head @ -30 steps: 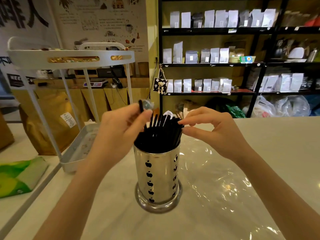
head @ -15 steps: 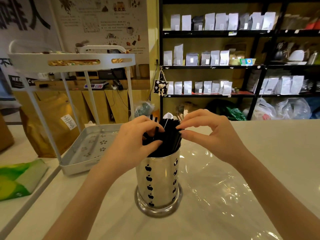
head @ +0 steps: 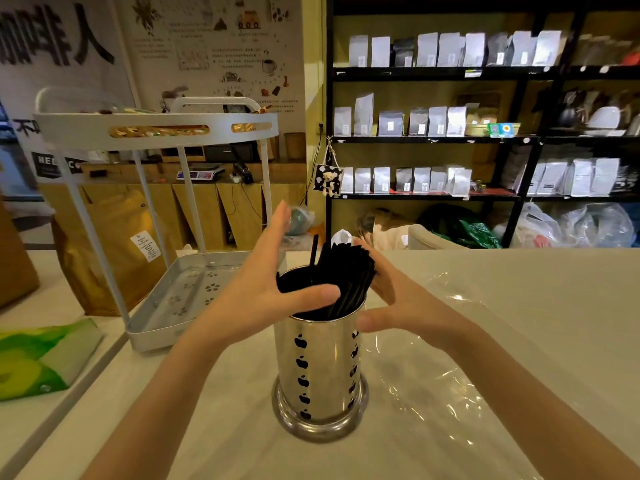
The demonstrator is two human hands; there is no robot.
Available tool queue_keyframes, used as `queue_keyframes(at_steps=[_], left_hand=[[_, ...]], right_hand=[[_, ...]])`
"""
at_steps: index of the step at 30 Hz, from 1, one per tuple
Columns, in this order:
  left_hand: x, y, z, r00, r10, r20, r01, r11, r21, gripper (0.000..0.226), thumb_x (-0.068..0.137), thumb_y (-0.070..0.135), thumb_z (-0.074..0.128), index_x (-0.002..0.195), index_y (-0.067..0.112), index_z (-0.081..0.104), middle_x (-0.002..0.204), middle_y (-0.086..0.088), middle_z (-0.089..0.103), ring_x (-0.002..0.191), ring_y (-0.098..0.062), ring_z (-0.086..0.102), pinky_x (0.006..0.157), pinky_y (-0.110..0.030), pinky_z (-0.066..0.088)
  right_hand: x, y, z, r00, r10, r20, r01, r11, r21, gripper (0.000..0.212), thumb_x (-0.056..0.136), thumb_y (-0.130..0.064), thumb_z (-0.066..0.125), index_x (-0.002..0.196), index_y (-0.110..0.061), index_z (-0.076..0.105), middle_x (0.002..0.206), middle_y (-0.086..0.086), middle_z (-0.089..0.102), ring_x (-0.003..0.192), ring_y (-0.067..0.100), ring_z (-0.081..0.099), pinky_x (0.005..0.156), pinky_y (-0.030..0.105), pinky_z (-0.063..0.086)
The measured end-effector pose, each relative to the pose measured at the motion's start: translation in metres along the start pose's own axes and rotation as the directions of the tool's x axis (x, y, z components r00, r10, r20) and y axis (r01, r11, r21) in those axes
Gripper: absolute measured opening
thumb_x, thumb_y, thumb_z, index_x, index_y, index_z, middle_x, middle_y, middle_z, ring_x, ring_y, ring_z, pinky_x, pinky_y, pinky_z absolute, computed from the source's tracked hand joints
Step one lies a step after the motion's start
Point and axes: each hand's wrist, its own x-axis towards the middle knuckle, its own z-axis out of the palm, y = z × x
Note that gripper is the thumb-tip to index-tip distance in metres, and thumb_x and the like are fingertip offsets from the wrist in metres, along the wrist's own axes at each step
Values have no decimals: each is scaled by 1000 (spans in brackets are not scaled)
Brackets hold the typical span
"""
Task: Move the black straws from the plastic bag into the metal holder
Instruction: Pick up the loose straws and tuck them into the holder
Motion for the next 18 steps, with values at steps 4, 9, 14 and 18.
queue_keyframes(at_steps=[4, 9, 14, 18], left_hand=[[3, -7, 1, 989, -91, 118, 101, 992, -80, 133, 30, 85, 57, 139, 44, -8, 150, 27, 4, 132, 7, 10, 103, -20, 17], [1, -3, 1, 975, -1, 222, -15, 997, 70, 88, 39, 87, 51, 118, 58, 24, 117, 59, 14, 122, 26, 15, 103, -10, 22], [0, -6, 1, 981, 111, 158, -145, 963, 228, 59, 61, 86, 24, 113, 59, 29, 125, 40, 30, 122, 28, 12, 103, -7, 15], [0, -8, 6, 980, 159, 123, -177, 972, 153, 73, 73, 76, 19, 114, 25, 51, 112, 3, 59, 104, -2, 51, 89, -19, 43]], right_hand=[[11, -7, 1, 999, -22, 36, 22, 1000, 1, 81, 45, -51, 80, 118, -34, 48, 113, -22, 57, 114, -2, 51, 95, 21, 40], [15, -22, 1, 994, -88, 70, 92, 993, -68, 34, 62, -35, 75, 92, -41, 59, 84, -29, 63, 87, -8, 60, 73, 7, 44], [13, -27, 4, 988, -144, 64, 146, 989, -25, 23, 83, -26, 62, 103, -37, 59, 90, -27, 66, 92, -3, 62, 76, 12, 48], [9, -27, 17, 979, -189, -71, 185, 981, -61, 15, 81, -37, 53, 93, -33, 61, 80, -24, 66, 83, -1, 64, 74, 13, 50]])
